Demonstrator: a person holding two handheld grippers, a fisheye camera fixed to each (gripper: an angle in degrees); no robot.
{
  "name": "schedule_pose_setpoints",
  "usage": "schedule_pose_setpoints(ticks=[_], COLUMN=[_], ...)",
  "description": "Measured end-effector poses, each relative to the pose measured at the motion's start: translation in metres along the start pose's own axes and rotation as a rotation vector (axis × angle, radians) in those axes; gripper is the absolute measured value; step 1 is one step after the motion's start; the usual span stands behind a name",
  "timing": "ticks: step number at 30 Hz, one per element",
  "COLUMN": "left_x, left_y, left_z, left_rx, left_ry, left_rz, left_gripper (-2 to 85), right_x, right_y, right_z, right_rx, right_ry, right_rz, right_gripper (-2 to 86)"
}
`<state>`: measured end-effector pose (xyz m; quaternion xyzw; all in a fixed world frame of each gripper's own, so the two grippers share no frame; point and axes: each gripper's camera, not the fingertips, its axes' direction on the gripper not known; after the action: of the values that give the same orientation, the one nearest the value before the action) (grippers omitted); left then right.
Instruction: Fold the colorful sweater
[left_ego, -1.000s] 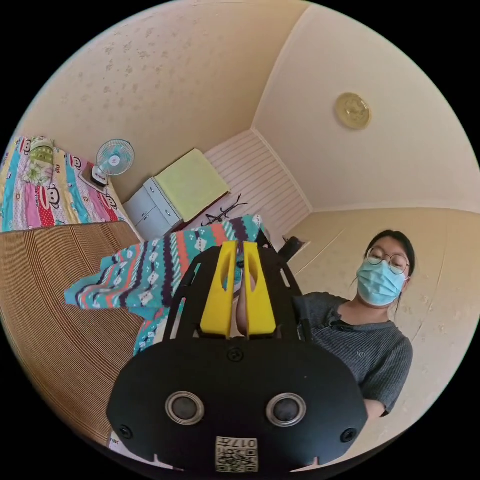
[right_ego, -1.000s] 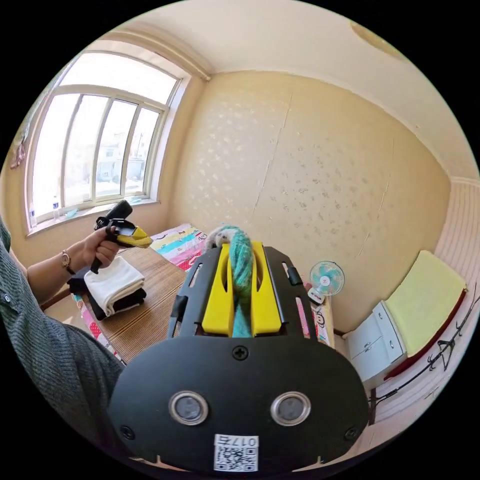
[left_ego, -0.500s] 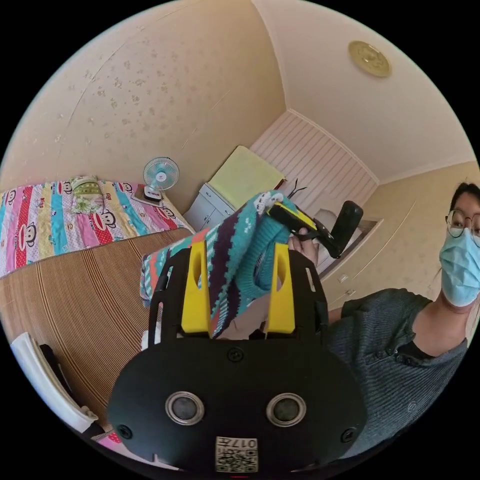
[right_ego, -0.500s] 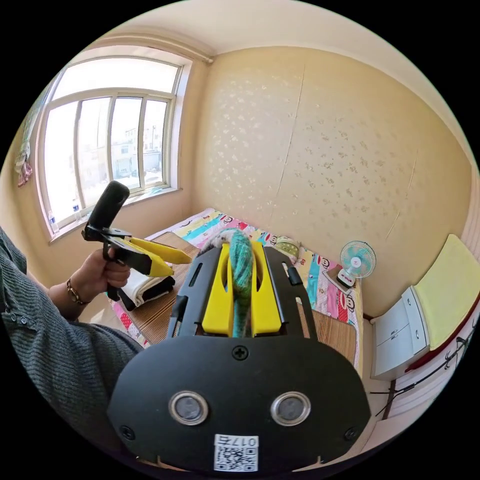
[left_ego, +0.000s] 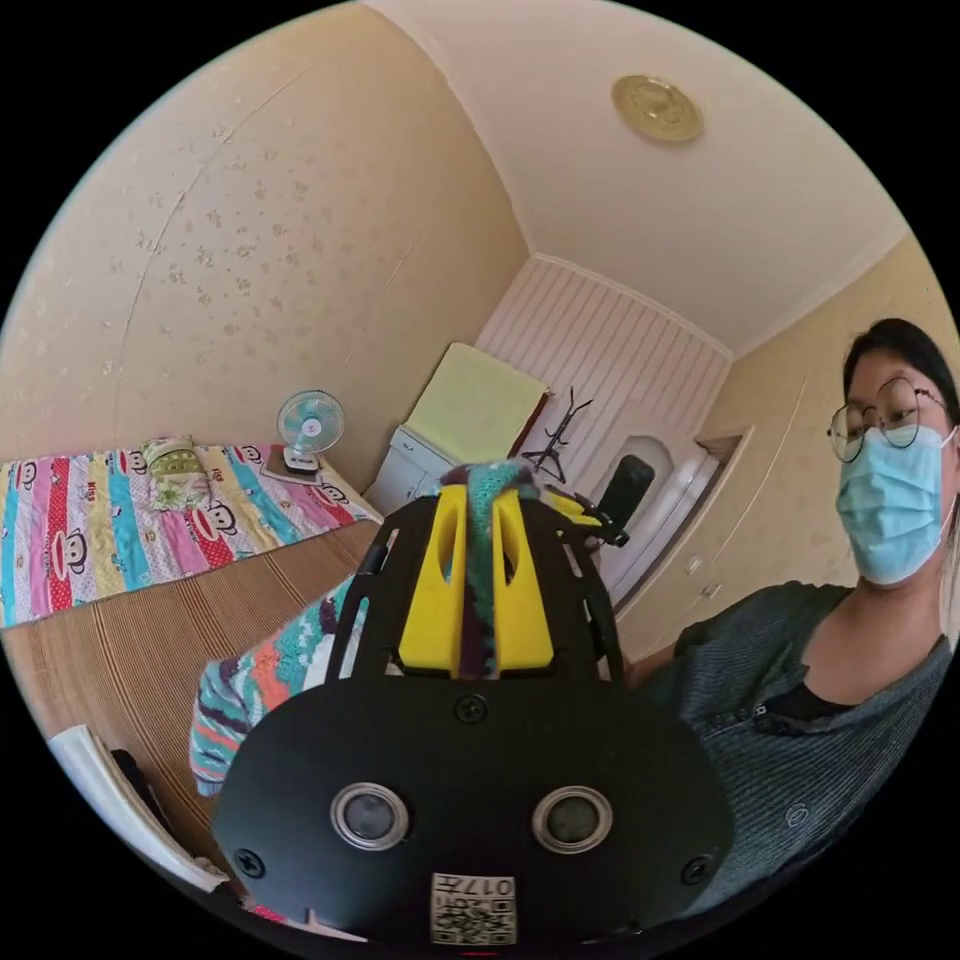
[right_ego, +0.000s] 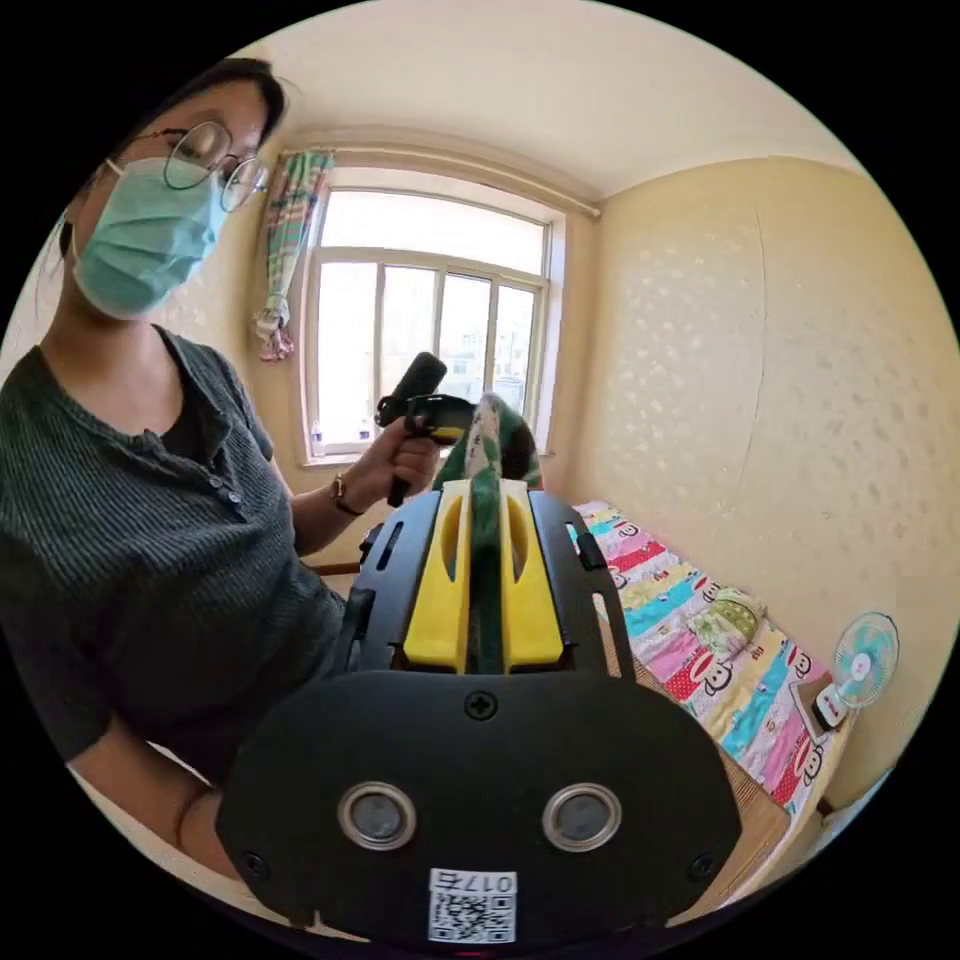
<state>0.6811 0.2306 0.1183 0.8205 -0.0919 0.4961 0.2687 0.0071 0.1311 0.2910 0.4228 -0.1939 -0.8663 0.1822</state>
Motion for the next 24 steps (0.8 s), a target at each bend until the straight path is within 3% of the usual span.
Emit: schedule_pose_setpoints(ticks=[5, 9, 11, 14, 16, 24], left_x=[0.041, 0.058, 0.063, 0.069, 0.067, 0.039], left_y=[-0.021, -0.036, -0.041, -0.048, -0.053, -0.050], left_z=[-0.031, -0.060, -0.070, -0.084, -0.100, -0.184], left_rx=[0.067, 0.139, 0.164, 0.196, 0.198, 0.132], left_ry=[-0.136, -0.160, -0.173, -0.201, -0.219, -0.236], left_rz=[0.078, 0.077, 0.068, 0.062, 0.039, 0.028], left_gripper=[4.2, 4.2, 4.2, 4.3, 4.3, 4.4], right_x=[0.028, 0.053, 0.054, 0.054, 0.066, 0.127], right_y=[0.078, 0.159, 0.184, 0.198, 0.193, 0.073], right_z=[-0.017, 0.017, 0.043, 0.080, 0.065, -0.129], right_rx=[-0.138, -0.175, -0.215, -0.350, -0.303, -0.130], right_ry=[-0.008, -0.173, -0.194, -0.173, -0.158, 0.409], right_rz=[0.250, 0.497, 0.572, 0.630, 0.653, 0.598], right_gripper=[4.1, 14.7, 15.7, 9.2, 6.0, 3.6])
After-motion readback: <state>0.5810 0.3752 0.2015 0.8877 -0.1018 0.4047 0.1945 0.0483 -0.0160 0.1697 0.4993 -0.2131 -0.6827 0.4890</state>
